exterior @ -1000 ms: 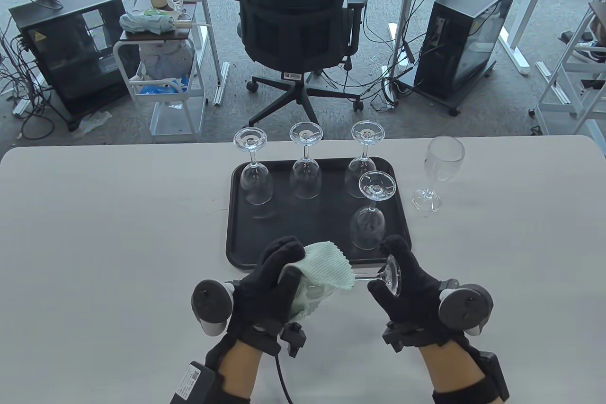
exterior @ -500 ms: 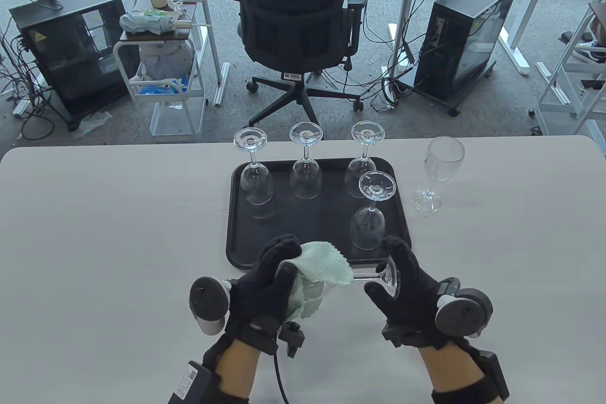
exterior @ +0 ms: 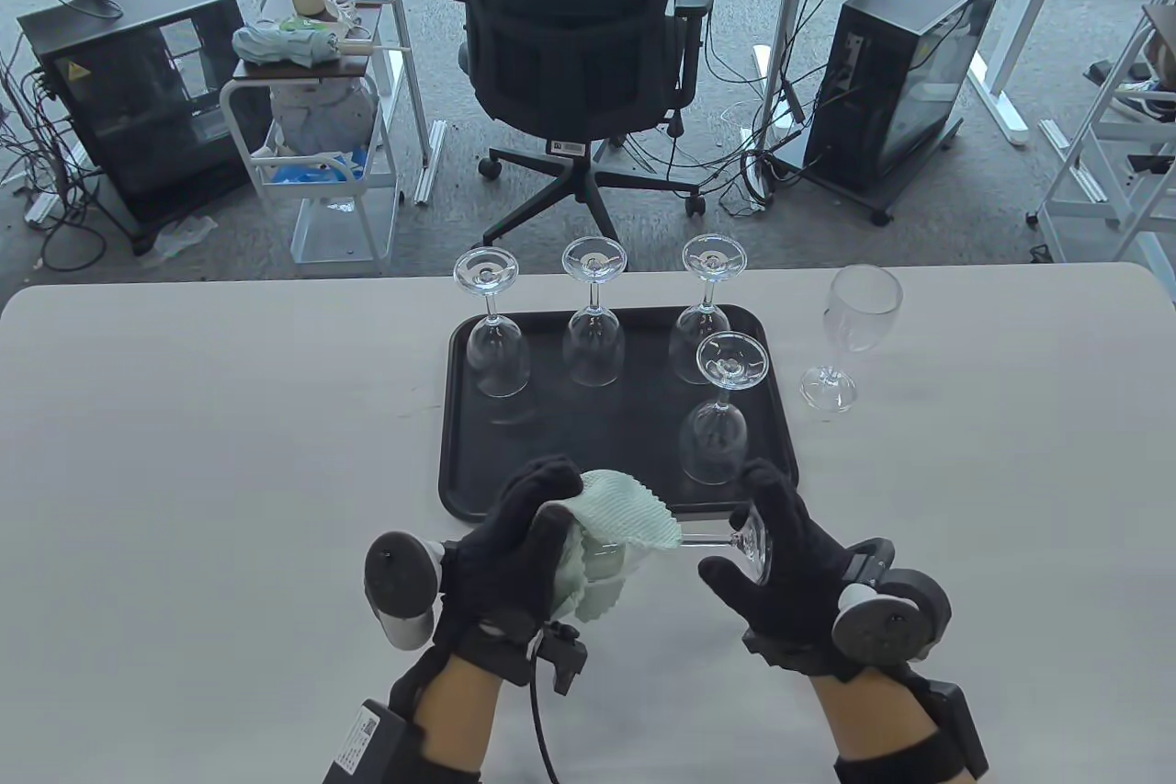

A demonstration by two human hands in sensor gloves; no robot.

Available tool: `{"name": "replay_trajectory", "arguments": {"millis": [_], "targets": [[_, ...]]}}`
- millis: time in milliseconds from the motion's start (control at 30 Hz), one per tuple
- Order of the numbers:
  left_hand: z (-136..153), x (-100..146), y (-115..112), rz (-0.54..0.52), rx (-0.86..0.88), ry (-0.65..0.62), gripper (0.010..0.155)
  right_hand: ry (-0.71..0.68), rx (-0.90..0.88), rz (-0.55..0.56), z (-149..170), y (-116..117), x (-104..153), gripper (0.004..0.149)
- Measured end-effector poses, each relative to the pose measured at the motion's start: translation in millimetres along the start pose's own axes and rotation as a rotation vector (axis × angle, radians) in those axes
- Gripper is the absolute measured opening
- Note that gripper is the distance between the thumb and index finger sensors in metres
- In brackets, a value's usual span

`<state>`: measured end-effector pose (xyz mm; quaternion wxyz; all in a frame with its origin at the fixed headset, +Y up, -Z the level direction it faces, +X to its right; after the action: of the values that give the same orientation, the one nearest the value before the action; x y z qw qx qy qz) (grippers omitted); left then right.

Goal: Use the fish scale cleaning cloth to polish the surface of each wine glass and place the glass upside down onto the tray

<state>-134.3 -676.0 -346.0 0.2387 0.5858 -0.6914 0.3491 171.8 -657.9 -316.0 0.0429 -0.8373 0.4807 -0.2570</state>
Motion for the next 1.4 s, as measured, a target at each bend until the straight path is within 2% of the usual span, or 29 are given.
{"name": "replay_trajectory", "arguments": {"millis": [33, 133, 167, 200, 333, 367, 400, 500, 567, 633, 667, 733, 767, 833, 867, 900, 933, 1033, 1067, 1100, 1133, 1233, 1300, 1333, 1400], "targets": [[-1, 0, -1, -0.001, -0.011, -0.013, 0.059, 0.029, -0.037, 0.023, 2, 0, 1, 0.088], [-6, 0, -4, -0.010, -0.086, -0.100, 0.061, 0.293, -0.298, 0.066, 20, 8, 11, 0.076], [-8, 0, -5, -0.011, -0.125, -0.134, 0.060, 0.384, -0.369, 0.042, 27, 11, 13, 0.076], [-8, 1, -5, -0.006, -0.154, -0.146, 0.060, 0.397, -0.384, 0.014, 28, 12, 14, 0.075], [1, 0, -3, 0.008, -0.126, -0.066, 0.058, 0.114, -0.087, -0.041, 15, 3, 4, 0.088], [6, 1, -2, 0.005, -0.074, -0.011, 0.058, 0.021, -0.012, -0.040, 9, 1, 2, 0.090], [9, 2, -2, 0.004, -0.013, 0.030, 0.058, -0.014, 0.026, -0.030, 5, 0, 2, 0.090], [7, 2, -4, 0.010, -0.032, 0.007, 0.058, 0.058, -0.060, 0.026, 10, 1, 6, 0.085], [3, 2, -5, 0.004, -0.054, -0.047, 0.059, 0.225, -0.233, 0.035, 21, 7, 9, 0.078], [-6, 0, -6, -0.008, -0.109, -0.127, 0.059, 0.359, -0.357, 0.001, 29, 12, 13, 0.078], [-8, 0, -5, -0.007, -0.152, -0.141, 0.059, 0.339, -0.384, -0.010, 27, 11, 12, 0.078], [-8, -1, -5, 0.011, -0.122, -0.132, 0.058, 0.234, -0.256, -0.007, 21, 6, 8, 0.084], [-5, -1, -3, 0.010, -0.116, -0.103, 0.057, 0.090, -0.112, -0.007, 11, 1, 4, 0.089], [-4, -3, -2, -0.005, -0.049, -0.086, 0.057, -0.050, 0.022, 0.024, 1, -4, 0, 0.092], [-3, -2, -2, 0.008, -0.032, -0.069, 0.058, -0.069, 0.034, 0.039, -2, -6, -2, 0.090], [-5, -2, -3, 0.008, -0.031, -0.074, 0.058, -0.055, 0.017, 0.045, -2, -6, -2, 0.089], [-8, -3, -3, -0.002, -0.056, -0.086, 0.058, 0.032, -0.084, 0.085, 4, -5, 0, 0.083], [-15, -2, -4, 0.006, -0.090, -0.139, 0.059, 0.202, -0.262, 0.098, 14, 1, 3, 0.074], [-18, -2, -5, -0.004, -0.121, -0.171, 0.059, 0.322, -0.329, 0.060, 22, 6, 6, 0.075], [-19, -1, -4, -0.012, -0.152, -0.182, 0.059, 0.367, -0.385, 0.019, 23, 9, 8, 0.075], [-18, -1, -3, -0.014, -0.166, -0.182, 0.058, 0.335, -0.403, 0.008, 23, 9, 9, 0.076], [-14, 0, -5, -0.007, -0.175, -0.166, 0.057, 0.104, -0.120, 0.001, 13, 0, 3, 0.086], [-6, 1, -6, 0.008, -0.123, -0.087, 0.057, -0.042, 0.020, 0.017, 6, -4, 4, 0.091], [-4, 2, -7, 0.008, -0.088, -0.059, 0.057, -0.036, 0.024, 0.018, 6, -4, 4, 0.092], [-3, 2, -6, -0.001, -0.086, -0.048, 0.058, 0.031, -0.077, 0.051, 10, -1, 7, 0.088]]}}
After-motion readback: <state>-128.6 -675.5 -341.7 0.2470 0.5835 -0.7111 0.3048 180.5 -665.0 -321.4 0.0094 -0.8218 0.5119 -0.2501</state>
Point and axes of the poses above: the tracker on the back of each hand, its own z axis roughly to the little-finger side, its own x axis roughly from the fingertips to the wrist, y = z × x, the point moved 4 cm from there along -x, roughly from the wrist to the fingertips, and after that the axes turned 12 degrees about -y, right-handed, at the moved point
